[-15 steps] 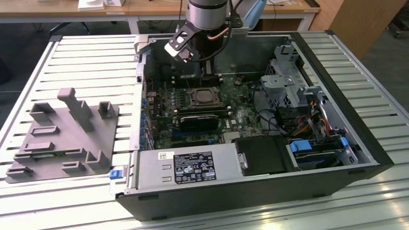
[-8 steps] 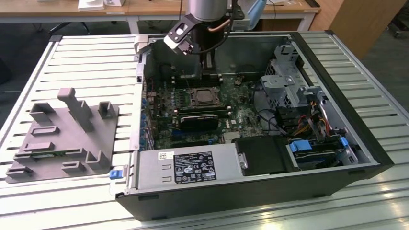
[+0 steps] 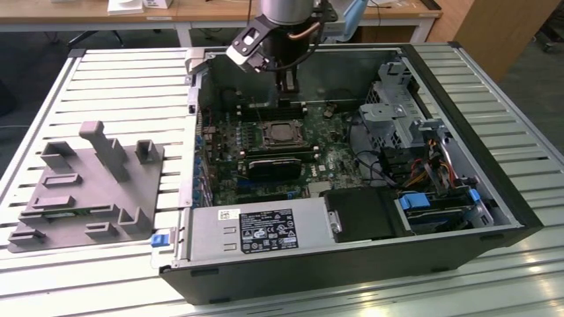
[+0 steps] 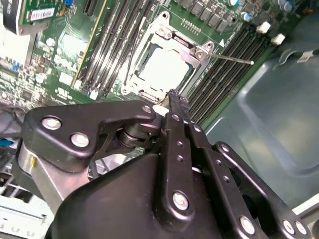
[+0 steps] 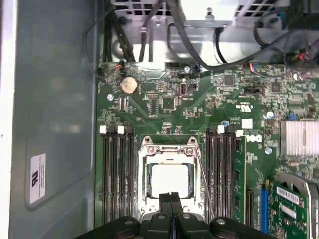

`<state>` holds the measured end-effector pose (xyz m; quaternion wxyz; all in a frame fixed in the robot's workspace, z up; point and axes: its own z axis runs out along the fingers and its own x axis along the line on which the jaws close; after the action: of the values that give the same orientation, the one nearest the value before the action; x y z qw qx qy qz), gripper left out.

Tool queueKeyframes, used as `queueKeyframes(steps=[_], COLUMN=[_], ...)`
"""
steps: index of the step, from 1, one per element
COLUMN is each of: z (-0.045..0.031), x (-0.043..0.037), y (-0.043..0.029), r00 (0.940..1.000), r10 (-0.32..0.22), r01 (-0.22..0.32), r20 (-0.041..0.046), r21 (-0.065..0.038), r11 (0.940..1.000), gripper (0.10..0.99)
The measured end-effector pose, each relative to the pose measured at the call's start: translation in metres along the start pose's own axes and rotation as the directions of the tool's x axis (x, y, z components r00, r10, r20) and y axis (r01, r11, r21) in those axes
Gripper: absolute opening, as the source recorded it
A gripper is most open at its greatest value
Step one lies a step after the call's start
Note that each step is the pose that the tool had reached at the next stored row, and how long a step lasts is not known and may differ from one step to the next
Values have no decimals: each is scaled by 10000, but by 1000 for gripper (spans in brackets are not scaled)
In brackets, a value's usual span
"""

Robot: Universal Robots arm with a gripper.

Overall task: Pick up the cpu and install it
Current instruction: 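Install the first cpu locking lever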

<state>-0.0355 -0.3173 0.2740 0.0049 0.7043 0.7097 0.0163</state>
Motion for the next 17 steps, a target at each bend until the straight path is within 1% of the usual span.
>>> queueKeyframes(steps=[2,8,17], z=[1,1,1], x=[0,-1,-1], y=[0,0,0], r00=[9996,9970,9907], r10=[-267,-779,-1362], r01=[267,779,1362], r20=[-5,-23,-41], r21=[6,12,20], r11=[9996,9970,9907], gripper=[106,106,106])
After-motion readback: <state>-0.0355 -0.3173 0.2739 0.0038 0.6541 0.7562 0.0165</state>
